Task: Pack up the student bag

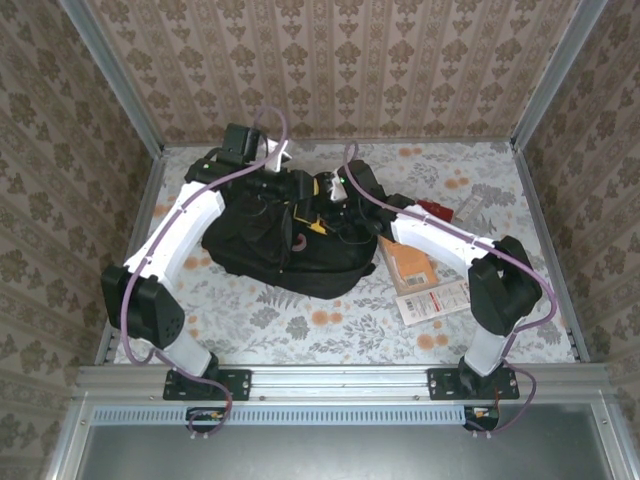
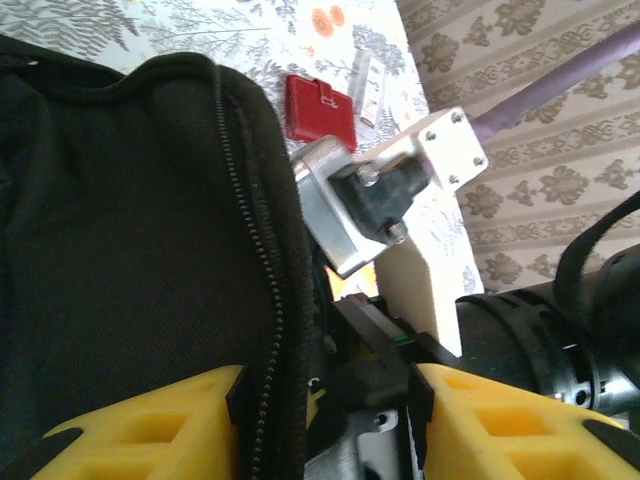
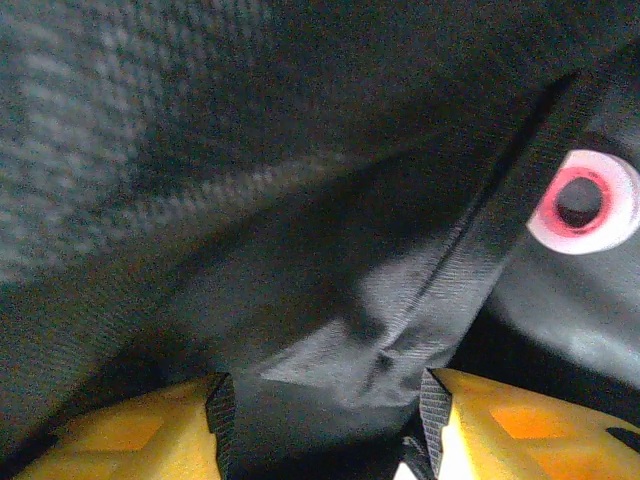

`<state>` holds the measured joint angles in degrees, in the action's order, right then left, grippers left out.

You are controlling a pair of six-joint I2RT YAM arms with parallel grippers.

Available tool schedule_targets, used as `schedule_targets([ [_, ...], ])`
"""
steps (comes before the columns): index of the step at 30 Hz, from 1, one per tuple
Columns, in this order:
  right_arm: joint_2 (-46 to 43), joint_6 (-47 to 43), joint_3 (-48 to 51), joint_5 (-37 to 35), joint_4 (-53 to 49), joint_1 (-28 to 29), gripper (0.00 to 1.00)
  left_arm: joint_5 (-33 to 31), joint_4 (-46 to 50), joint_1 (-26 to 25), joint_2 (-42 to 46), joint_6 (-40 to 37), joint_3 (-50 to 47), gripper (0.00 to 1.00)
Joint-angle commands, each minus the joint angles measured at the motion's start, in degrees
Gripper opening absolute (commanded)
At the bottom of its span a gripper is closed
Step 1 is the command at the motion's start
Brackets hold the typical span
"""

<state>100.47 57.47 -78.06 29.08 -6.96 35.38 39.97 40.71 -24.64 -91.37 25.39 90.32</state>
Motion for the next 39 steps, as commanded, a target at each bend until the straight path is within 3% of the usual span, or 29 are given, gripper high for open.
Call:
schedule_targets([
  [1,1.0,3.9,-1.9,2.0,6.8,-0.4,0.54,-2.7,4.2,0.9,4.4,-2.2,0.0,0.48],
  [5,1.0,4.4,-1.4,2.4,7.5,-0.4,0.54,-4.2,4.8,2.4,5.0,-3.0,-1.0,0.47],
  [10,0.8,4.0,-1.2,2.1,6.6,-0.4,0.54,-0.3,2.9,2.3,4.7,-2.0,-2.5,0.35],
  [17,1.4,3.9,-1.4,2.0,6.4,-0.4,0.52,0.9,1.1,1.7,5.5,-1.1,-5.0,0.34],
  [22,2.0,4.1,-1.6,2.1,6.6,-0.3,0.51,1.2,1.3,1.7,6.2,-1.3,-5.6,0.26],
  [28,2.0,4.1,-2.2,2.2,6.2,-0.3,0.50,2.4,0.0,1.6,6.8,-0.8,-6.7,0.00],
  [33,1.5,1.3,-3.3,0.1,1.5,-0.5,0.50,3.4,-2.3,2.7,7.9,0.9,-6.7,0.00],
  [39,-4.7,-8.6,-3.5,-4.4,-10.0,-2.5,0.72,3.6,-4.8,6.3,8.9,3.5,-6.8,0.00],
])
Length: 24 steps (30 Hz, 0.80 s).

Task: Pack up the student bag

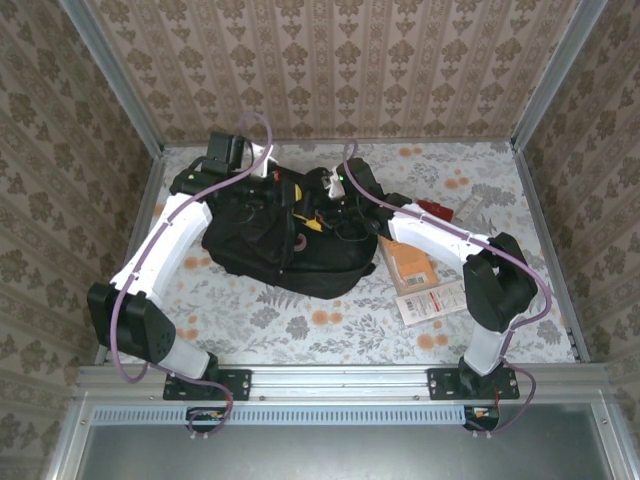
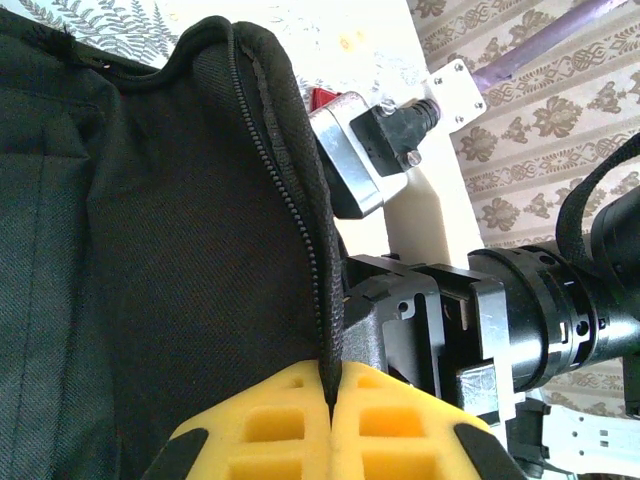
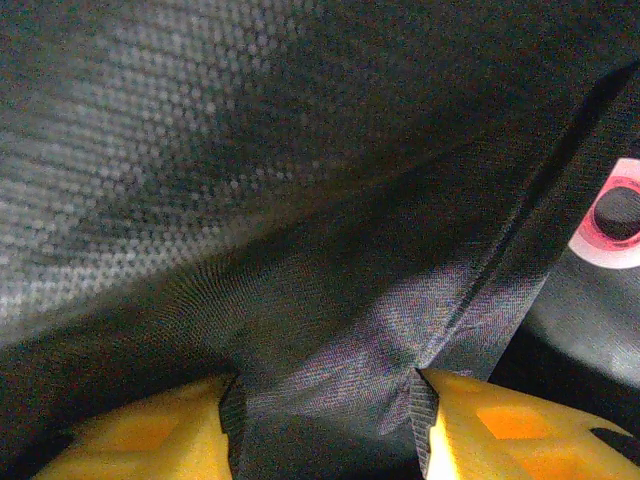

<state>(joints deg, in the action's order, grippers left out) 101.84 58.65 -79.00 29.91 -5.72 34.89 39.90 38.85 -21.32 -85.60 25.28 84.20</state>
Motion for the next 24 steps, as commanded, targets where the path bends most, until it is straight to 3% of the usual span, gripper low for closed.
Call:
schedule_targets([
  [1,-7.6,-11.1,-2.0,-5.5,-12.6,-2.9,0.74,4.0,-3.6,3.6,3.2,4.2,-1.1,0.00],
  [7,-15.9,-16.8,1.7,-5.1,-19.0,-11.2,0.83,9.7,-13.7,5.2,3.4,11.7,-6.7,0.00],
  [10,-17.6,-18.8,1.5,-10.1,-25.6,-16.4,0.87,10.6,-17.2,5.2,3.6,14.3,-8.6,0.00],
  [13,-16.6,-22.0,-1.5,-23.2,-36.3,-20.9,0.92,9.8,-17.8,5.0,4.0,13.9,-9.1,0.00],
  [16,-13.2,-22.8,-4.5,-36.7,-43.6,-25.2,0.96,6.8,-12.2,4.1,4.1,9.9,-7.1,0.00],
  [20,-7.3,-23.0,-8.7,-48.5,-48.4,-29.4,1.00,2.3,-5.1,1.7,3.6,4.5,-4.0,0.00],
  [24,0.3,-20.5,-13.5,-51.2,-51.9,-33.1,1.00,-12.3,7.6,-3.9,1.6,-5.8,2.5,0.00],
])
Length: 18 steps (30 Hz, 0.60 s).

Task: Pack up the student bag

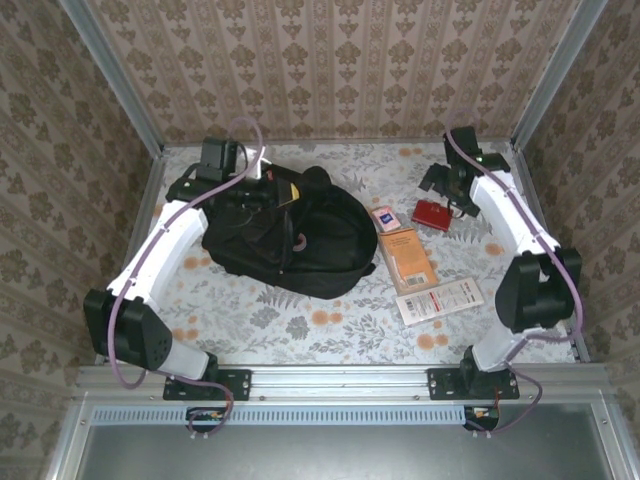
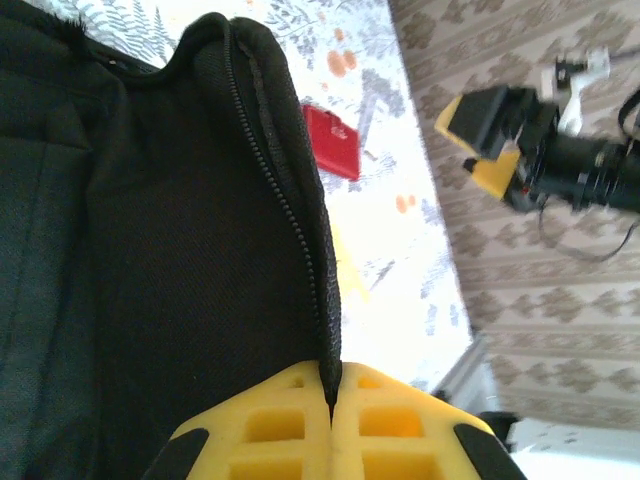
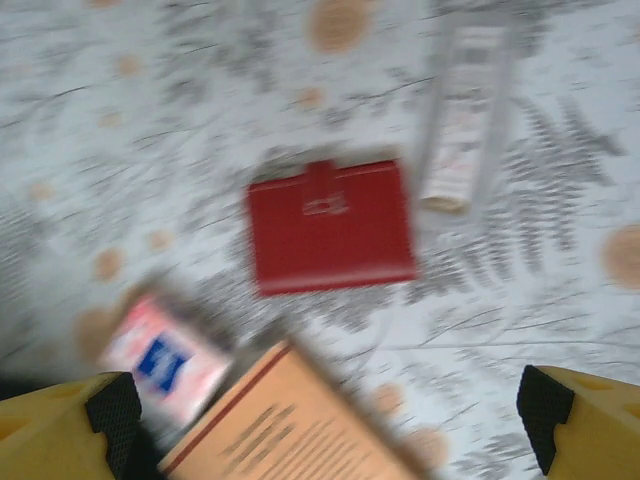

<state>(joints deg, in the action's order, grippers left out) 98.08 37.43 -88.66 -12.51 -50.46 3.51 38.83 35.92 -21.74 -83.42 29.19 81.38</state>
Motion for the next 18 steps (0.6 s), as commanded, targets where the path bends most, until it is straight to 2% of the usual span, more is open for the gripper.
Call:
schedule_targets([
  [1,6.6,2.0,-5.5,-8.8,-7.9,-2.7,1.00,-15.8,13.5,-5.7,-1.1,-12.0,7.1,0.00],
  [7,18.7,6.3,-15.2,-6.5,-10.7,-6.0,1.00,-42.5,25.4,-16.8,-5.2,-20.5,15.2,0.00],
  [9,21.5,6.9,-17.1,-4.3,-10.4,-7.1,1.00,-48.1,27.3,-19.0,-6.3,-21.7,16.7,0.00],
  [12,24.7,7.1,-19.5,-1.7,-9.7,-8.7,1.00,-50.4,27.2,-20.3,-6.3,-21.9,17.0,0.00],
  [18,29.4,7.5,-21.9,1.9,-9.1,-10.9,1.00,-49.5,26.0,-20.4,-5.1,-21.8,17.4,0.00],
])
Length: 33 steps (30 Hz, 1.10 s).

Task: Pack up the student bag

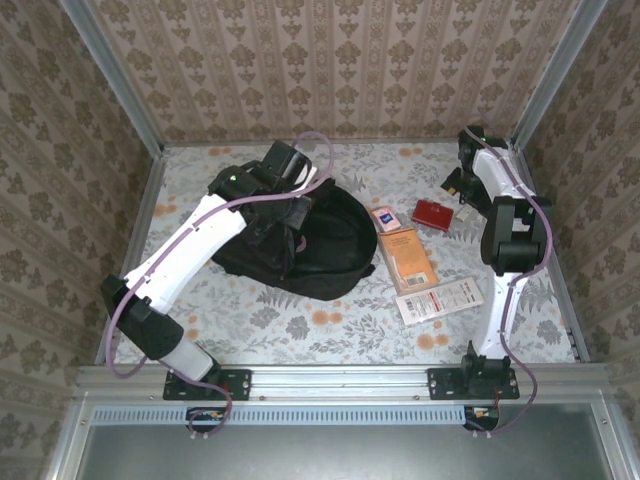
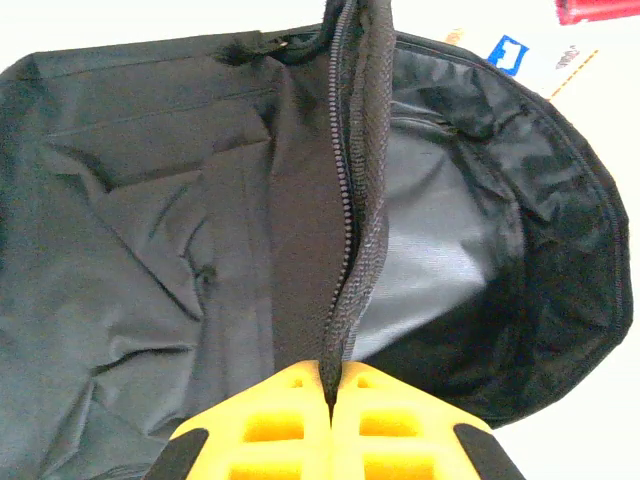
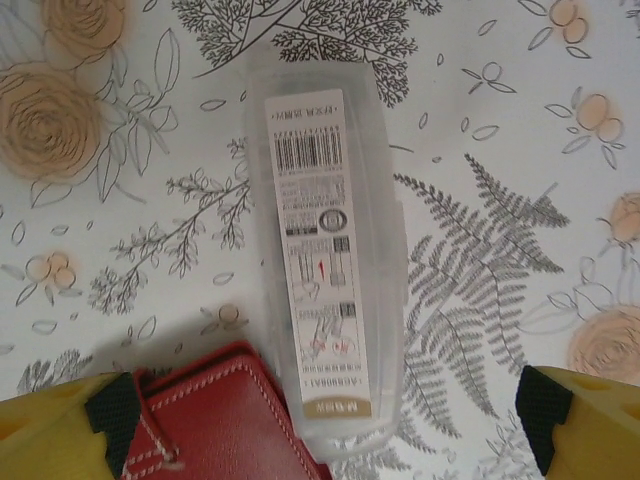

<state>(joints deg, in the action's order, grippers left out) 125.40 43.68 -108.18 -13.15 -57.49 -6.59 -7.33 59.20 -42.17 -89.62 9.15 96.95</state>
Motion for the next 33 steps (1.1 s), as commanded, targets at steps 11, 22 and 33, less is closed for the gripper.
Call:
schedule_targets([
  [11,6.7,3.2,-3.3,4.0,-0.8,-2.4,0.98,0.3,1.2,0.1,2.2,-0.5,2.1,0.00],
  [22,9.6,4.0,-2.6,4.0,0.6,-3.8,0.80,2.3,1.1,0.2,2.5,0.6,2.8,0.00],
  [33,2.6,3.8,3.3,4.0,5.3,-4.0,0.54,2.9,2.0,0.3,3.4,1.0,4.8,0.00],
])
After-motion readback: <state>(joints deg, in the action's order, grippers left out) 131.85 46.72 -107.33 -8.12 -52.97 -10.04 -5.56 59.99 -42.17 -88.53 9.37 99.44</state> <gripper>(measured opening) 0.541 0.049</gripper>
